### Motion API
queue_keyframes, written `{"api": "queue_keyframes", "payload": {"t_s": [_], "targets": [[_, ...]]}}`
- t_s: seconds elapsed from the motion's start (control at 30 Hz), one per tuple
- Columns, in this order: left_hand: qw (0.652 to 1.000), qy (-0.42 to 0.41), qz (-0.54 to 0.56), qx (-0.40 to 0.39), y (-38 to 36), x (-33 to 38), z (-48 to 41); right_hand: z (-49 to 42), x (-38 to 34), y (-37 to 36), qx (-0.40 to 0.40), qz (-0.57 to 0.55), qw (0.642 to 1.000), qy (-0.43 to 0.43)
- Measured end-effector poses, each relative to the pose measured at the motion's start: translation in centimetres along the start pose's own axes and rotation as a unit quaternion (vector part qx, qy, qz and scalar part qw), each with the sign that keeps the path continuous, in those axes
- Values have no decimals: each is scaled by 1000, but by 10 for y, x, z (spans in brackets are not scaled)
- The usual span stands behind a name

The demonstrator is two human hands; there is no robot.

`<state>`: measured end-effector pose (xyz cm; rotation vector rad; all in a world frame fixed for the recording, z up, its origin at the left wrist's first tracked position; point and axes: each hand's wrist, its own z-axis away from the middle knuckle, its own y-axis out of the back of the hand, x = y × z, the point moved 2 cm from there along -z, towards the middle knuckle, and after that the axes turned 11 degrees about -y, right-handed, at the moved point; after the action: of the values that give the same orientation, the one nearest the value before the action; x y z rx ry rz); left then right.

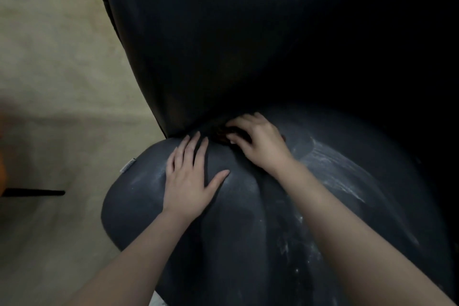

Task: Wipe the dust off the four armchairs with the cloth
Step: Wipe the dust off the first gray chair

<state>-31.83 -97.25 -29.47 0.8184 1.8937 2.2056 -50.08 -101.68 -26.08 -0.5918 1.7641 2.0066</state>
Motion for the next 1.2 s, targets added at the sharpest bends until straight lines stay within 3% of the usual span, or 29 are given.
{"api": "queue_keyframes", "payload": {"t_s": [0.1,0.27,0.47,0.57,0.83,1.0,1.2], "targets": [[1000,3,11,5,1,-1,0,14,10,7,-3,7,1000,7],[999,1,40,8,4,-1,0,6,31,18,111,18,990,-83],[996,16,89,28,17,4,-10,41,18,5,12,16,999,32],[995,-12,99,15,20,13,-29,63,31,12,-23,13,999,42],[993,-64,94,-27,10,51,-72,46,64,39,148,-55,976,-151],[993,-64,89,-31,0,58,-88,48,101,71,289,-67,920,-257],[992,-60,109,-11,-8,55,-89,35,131,90,297,-104,862,-396]]}}
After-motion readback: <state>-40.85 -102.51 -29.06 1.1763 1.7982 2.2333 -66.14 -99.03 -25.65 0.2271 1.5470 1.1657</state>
